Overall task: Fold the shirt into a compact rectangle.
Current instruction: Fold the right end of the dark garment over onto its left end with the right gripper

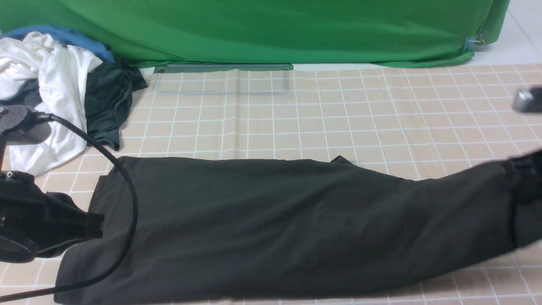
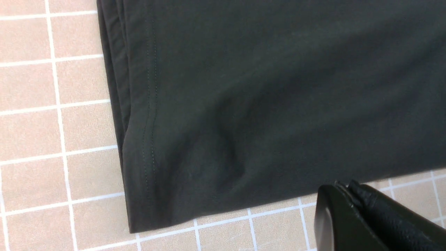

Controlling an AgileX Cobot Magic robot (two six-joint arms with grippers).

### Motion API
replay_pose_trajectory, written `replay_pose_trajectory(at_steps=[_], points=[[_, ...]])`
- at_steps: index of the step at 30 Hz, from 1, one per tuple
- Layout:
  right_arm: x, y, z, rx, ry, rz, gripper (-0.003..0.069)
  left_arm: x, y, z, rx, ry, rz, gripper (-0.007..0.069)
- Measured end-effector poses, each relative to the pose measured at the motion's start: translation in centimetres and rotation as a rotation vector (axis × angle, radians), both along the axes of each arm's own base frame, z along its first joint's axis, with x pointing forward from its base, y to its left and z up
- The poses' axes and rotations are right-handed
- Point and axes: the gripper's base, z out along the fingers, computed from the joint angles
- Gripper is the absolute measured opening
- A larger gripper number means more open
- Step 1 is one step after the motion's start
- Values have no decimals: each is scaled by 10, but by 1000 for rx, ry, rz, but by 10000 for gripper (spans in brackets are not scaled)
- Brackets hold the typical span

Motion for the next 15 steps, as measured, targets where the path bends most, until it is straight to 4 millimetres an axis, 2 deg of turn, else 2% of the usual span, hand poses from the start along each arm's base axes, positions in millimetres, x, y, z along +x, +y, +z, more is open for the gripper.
replay_pose_trajectory(at_steps=[3, 4, 5, 7, 8, 12, 13, 15], points=[[5, 32, 24, 36, -63, 69, 99, 0, 0, 0, 0, -1, 0, 18], [7, 51, 35, 58, -90, 115, 99, 0, 0, 0, 0, -1, 0, 18], [7, 52, 37, 62, -96, 114, 99, 0, 0, 0, 0, -1, 0, 18], [11, 95, 61, 130, -160, 220, 99, 0, 0, 0, -1, -3, 1, 18], [11, 98, 60, 135, -155, 227, 99, 0, 0, 0, -1, -3, 1, 18], [18, 173, 85, 246, -201, 399, 99, -1, 2, 1, 1, -5, 31, 18], [19, 182, 86, 253, -202, 420, 99, -2, 2, 2, 2, -8, 36, 18], [21, 218, 82, 272, -181, 499, 99, -6, 5, 5, 15, -34, 54, 18]])
